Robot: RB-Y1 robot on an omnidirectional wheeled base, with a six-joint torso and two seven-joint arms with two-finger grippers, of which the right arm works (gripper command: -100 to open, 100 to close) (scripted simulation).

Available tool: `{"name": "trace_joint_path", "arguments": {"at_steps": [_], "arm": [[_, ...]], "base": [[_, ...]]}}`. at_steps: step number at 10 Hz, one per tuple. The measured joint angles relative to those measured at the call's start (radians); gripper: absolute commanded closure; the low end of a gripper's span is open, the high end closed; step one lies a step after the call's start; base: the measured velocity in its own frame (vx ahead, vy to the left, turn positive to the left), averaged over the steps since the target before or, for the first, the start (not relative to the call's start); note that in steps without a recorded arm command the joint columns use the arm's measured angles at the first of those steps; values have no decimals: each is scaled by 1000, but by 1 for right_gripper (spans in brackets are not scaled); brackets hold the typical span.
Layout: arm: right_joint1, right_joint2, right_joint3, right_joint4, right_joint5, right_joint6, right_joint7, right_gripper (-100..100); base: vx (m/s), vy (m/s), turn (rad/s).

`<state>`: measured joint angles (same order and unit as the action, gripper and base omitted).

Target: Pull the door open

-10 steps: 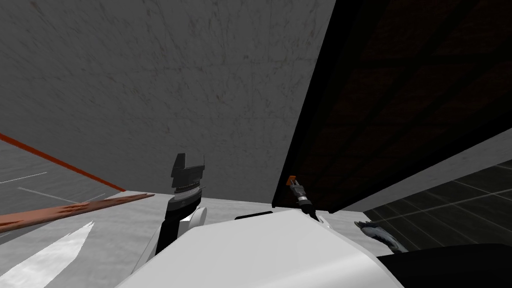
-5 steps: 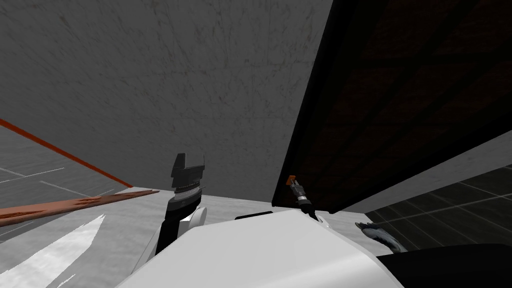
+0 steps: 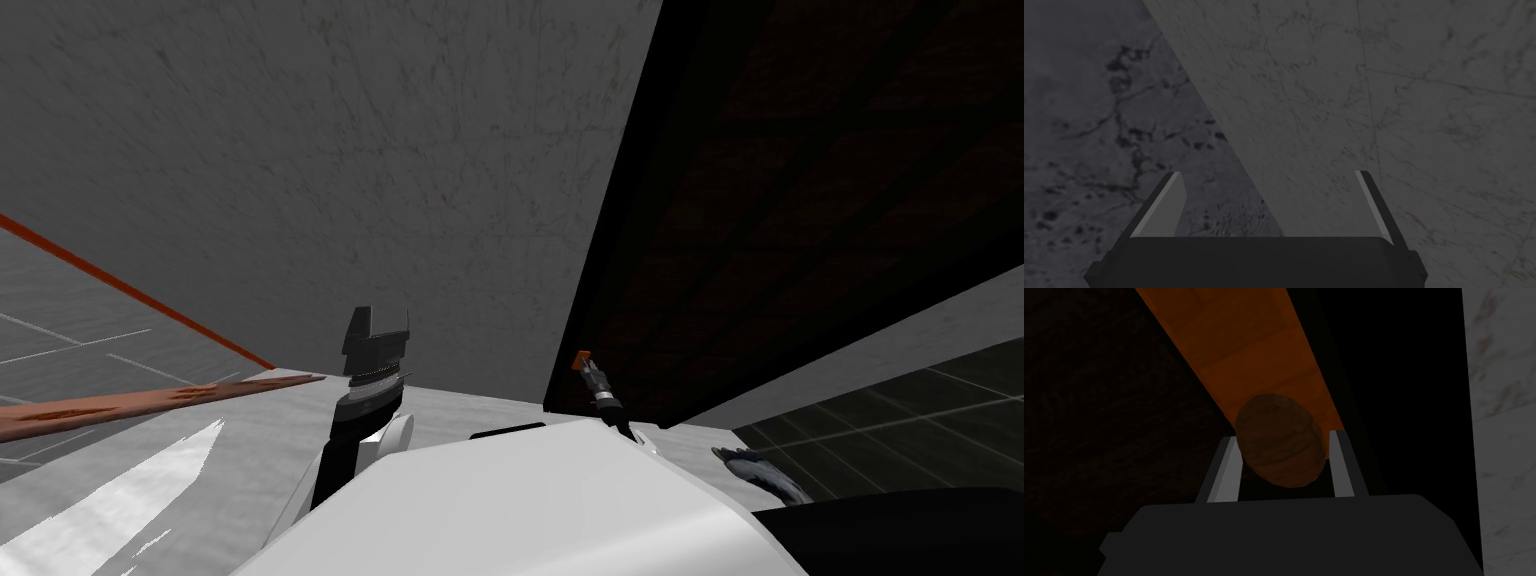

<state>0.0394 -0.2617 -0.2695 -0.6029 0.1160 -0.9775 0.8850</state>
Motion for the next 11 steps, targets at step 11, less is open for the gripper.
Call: {"name": "trace_joint_path", "arguments": {"at_steps": [11], "arm": [[-9,8,0,-6,-34,13,-269,100]], "base": [[-36,-14,36]]}}
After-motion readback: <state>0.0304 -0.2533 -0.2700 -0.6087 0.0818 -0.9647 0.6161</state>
